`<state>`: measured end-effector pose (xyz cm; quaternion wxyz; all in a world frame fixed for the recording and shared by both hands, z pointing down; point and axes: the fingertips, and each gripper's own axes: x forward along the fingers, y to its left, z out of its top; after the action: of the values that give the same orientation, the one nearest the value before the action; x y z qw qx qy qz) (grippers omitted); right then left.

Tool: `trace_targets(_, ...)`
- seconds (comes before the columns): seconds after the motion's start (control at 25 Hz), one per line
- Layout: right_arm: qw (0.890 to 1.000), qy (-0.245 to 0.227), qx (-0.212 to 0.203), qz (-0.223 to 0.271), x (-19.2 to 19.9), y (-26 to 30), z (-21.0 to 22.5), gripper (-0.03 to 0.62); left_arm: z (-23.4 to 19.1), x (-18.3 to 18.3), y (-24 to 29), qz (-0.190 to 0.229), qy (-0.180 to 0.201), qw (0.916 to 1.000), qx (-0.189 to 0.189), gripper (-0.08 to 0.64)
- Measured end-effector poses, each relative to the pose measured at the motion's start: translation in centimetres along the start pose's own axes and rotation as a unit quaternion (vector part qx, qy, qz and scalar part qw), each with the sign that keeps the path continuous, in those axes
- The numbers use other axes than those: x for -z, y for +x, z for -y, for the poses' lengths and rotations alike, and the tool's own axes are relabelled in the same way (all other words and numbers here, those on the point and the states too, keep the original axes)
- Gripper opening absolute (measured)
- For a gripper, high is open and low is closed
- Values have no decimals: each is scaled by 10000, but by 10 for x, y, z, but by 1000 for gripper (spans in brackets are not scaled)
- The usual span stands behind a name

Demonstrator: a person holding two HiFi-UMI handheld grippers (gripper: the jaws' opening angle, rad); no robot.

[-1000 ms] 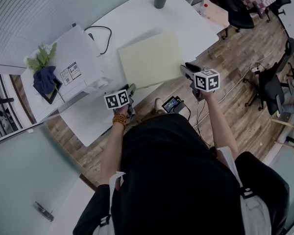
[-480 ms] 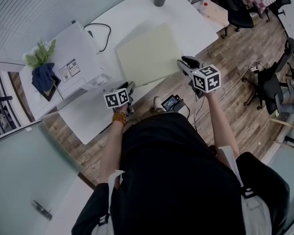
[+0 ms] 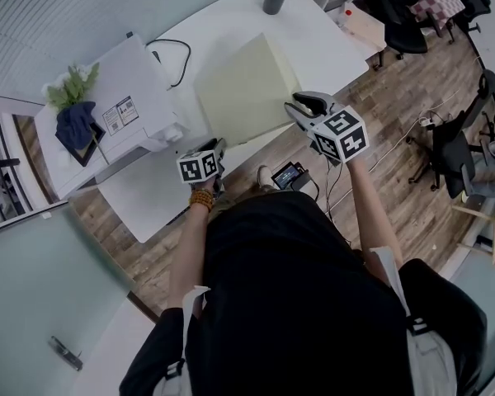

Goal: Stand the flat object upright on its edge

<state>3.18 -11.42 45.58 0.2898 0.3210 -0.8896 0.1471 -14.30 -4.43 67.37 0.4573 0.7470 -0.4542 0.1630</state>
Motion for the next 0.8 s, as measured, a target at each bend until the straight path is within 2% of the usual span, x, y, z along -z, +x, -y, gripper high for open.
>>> trace_targets(0.36, 9966, -756, -191, -253, -36, 13, -46, 118, -13, 3, -7, 11, 19, 9999, -120, 97)
trace_targets(0.64, 9933, -1005, -540, -160, -63, 22, -96, 123, -22, 8, -10, -4, -102, 9998, -190, 97)
trace_targets(0.8, 9887, -1301, -733, -115, -75, 31, -126, 123, -28, 14, -7, -102, -118, 9995, -264, 97)
